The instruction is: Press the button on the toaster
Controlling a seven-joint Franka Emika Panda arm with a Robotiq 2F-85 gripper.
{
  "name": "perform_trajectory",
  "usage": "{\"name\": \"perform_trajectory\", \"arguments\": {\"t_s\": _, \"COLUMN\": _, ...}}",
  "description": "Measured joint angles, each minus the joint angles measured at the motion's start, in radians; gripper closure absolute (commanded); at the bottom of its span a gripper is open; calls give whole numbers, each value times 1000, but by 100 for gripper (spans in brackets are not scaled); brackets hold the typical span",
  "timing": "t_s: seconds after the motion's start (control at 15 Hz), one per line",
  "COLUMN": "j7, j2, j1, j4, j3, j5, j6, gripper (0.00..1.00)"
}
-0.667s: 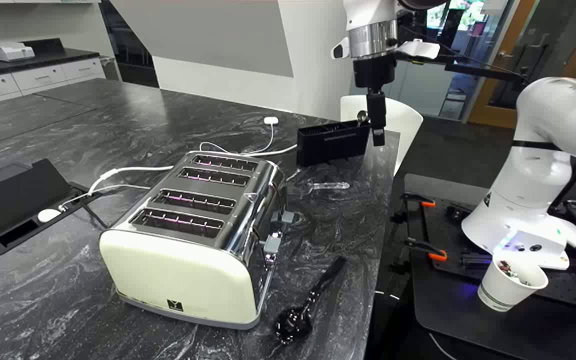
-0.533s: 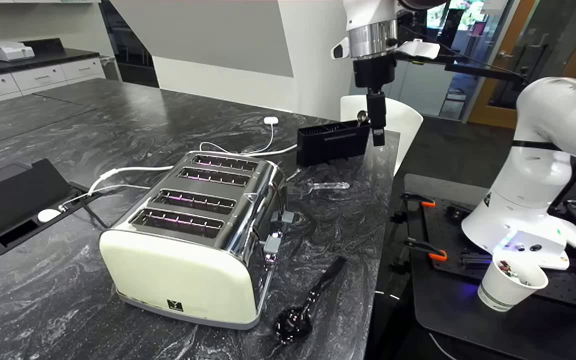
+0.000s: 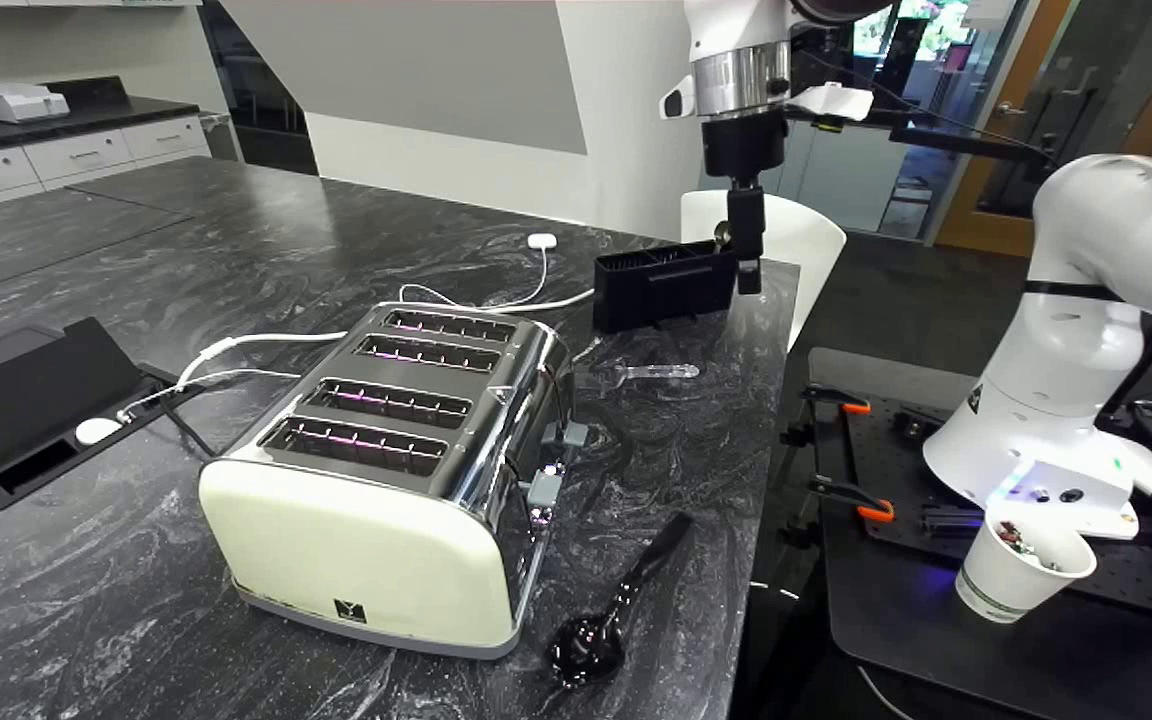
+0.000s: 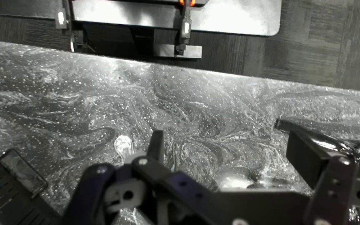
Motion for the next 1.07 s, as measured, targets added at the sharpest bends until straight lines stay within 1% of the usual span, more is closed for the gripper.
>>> {"name": "perform_trajectory", "arguments": {"t_s": 0.07, "j7": 13, "j2": 7, "j1": 0, "j4": -3, "j3": 0, "j5": 28, "j6": 30, "gripper": 0}}
{"name": "perform_trajectory", "arguments": {"t_s": 0.13, "j7": 29, "j2": 16, "j1": 0, "j4": -8, "j3": 1, "j5": 55, "j6": 65, "gripper": 21}}
{"name": "perform_trajectory", "arguments": {"t_s": 0.27, "j7": 63, "j2": 34, "j1": 0, "j4": -28, "j3": 4, "j5": 114, "j6": 152, "gripper": 34}}
{"name": "perform_trajectory", "arguments": {"t_s": 0.4, "j7": 82, "j2": 50, "j1": 0, "j4": -60, "j3": 6, "j5": 172, "j6": 238, "gripper": 51}}
{"name": "perform_trajectory", "arguments": {"t_s": 0.6, "j7": 81, "j2": 62, "j1": 3, "j4": -124, "j3": 6, "j5": 280, "j6": 373, "gripper": 73}}
{"name": "perform_trajectory", "arguments": {"t_s": 0.8, "j7": 76, "j2": 64, "j1": 22, "j4": -196, "j3": 7, "j5": 406, "j6": 517, "gripper": 97}}
{"name": "perform_trajectory", "arguments": {"t_s": 0.87, "j7": 73, "j2": 65, "j1": 32, "j4": -217, "j3": 8, "j5": 448, "j6": 562, "gripper": 100}}
{"name": "perform_trajectory", "arguments": {"t_s": 1.07, "j7": 70, "j2": 78, "j1": 67, "j4": -262, "j3": 24, "j5": 564, "j6": 684, "gripper": 100}}
